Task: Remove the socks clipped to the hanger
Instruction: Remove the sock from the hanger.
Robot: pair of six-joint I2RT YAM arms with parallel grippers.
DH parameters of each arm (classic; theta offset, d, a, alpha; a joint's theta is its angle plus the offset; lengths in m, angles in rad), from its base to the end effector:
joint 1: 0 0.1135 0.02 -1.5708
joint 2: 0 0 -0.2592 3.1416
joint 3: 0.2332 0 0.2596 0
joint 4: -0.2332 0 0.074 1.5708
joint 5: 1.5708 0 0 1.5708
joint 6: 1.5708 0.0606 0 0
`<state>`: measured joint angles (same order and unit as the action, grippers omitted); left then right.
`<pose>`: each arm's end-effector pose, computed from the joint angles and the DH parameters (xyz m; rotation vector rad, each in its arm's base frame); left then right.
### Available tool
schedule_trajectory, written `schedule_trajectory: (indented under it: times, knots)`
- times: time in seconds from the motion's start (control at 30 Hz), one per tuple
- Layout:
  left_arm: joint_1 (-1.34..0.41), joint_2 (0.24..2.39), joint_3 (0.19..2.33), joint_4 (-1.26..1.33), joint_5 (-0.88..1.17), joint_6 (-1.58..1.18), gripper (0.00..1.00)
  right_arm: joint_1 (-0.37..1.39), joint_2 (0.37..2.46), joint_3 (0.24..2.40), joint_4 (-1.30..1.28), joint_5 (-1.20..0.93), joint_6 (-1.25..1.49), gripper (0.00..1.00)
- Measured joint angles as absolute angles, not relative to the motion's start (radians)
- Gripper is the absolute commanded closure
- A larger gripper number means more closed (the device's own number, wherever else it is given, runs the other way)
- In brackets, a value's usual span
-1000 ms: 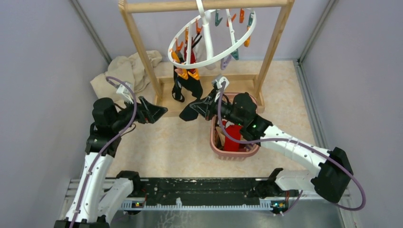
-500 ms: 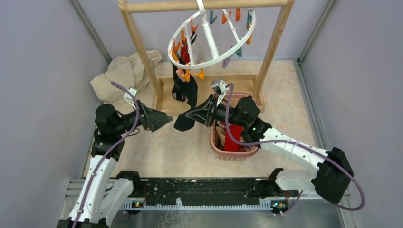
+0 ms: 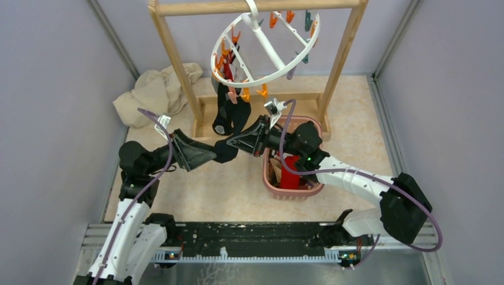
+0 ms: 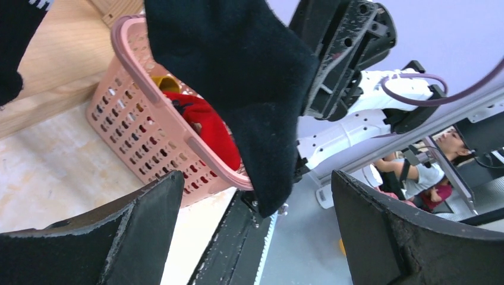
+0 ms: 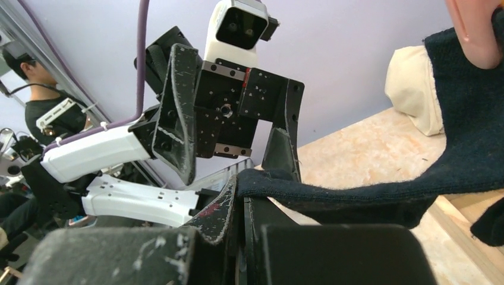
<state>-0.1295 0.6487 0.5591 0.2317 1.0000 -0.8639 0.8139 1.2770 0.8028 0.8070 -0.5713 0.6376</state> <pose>0.1680 -0.0733 0.3224 0.3280 1.6608 -1.4751 0.1926 0.2516 0.3405 -0.6785 1.3059 1.5665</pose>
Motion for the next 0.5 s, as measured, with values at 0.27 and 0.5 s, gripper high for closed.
schedule_trajectory:
  times: [0.27, 0.5]
  knots:
    - [-0.192, 0.653, 0.511, 0.375, 0.995, -0.963, 0.01, 0.813, 1.313, 0.799, 0.849, -0.587, 0.668, 1.0]
    - [-0.367, 0.706, 0.517, 0.336, 0.885, -0.899, 0.09, 0.813, 1.313, 0.799, 0.875, -0.598, 0.685, 1.0]
